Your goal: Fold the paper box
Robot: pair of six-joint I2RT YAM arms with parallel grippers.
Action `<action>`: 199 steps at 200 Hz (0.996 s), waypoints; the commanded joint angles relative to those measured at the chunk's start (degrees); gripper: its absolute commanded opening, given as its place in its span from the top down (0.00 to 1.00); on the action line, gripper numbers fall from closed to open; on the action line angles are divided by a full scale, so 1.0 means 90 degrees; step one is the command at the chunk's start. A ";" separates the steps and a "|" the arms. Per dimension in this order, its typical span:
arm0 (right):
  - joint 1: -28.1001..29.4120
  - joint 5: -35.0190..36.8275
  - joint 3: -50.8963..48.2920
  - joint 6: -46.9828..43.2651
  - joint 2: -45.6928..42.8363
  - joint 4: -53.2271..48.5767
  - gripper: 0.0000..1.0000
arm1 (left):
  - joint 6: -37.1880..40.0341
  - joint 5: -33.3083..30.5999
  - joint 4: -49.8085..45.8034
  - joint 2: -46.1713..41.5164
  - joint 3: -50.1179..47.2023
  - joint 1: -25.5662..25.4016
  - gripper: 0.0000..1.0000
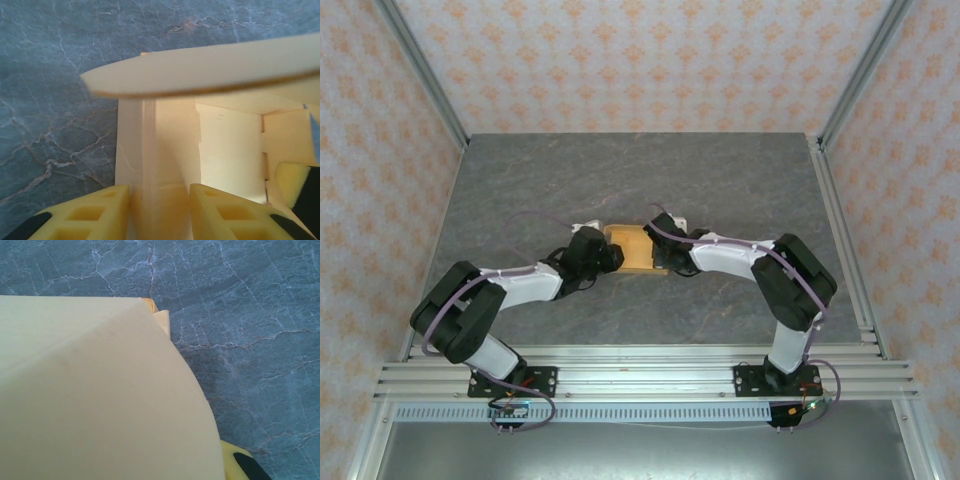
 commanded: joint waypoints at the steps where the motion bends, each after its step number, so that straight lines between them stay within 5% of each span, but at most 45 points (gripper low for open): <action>1: 0.0234 -0.0184 0.0114 0.0005 0.0145 -0.0106 0.89 | 0.0550 -0.1068 -0.0785 0.0156 0.0486 -0.0295 0.65; 51: 0.0254 -0.0193 0.0090 0.0053 0.0081 -0.0129 0.89 | 0.0674 -0.1980 -0.1688 0.0685 0.1046 -0.0703 0.67; 103: 0.0254 -0.0203 0.0107 0.0043 0.0106 -0.0105 0.89 | 0.0636 -0.1747 -0.1559 0.1028 0.1245 -0.0840 0.72; 199: 0.0322 -0.0124 0.0189 0.0060 0.0105 -0.0299 0.89 | 0.0708 -0.2681 -0.2539 0.2181 0.2003 -0.1242 0.77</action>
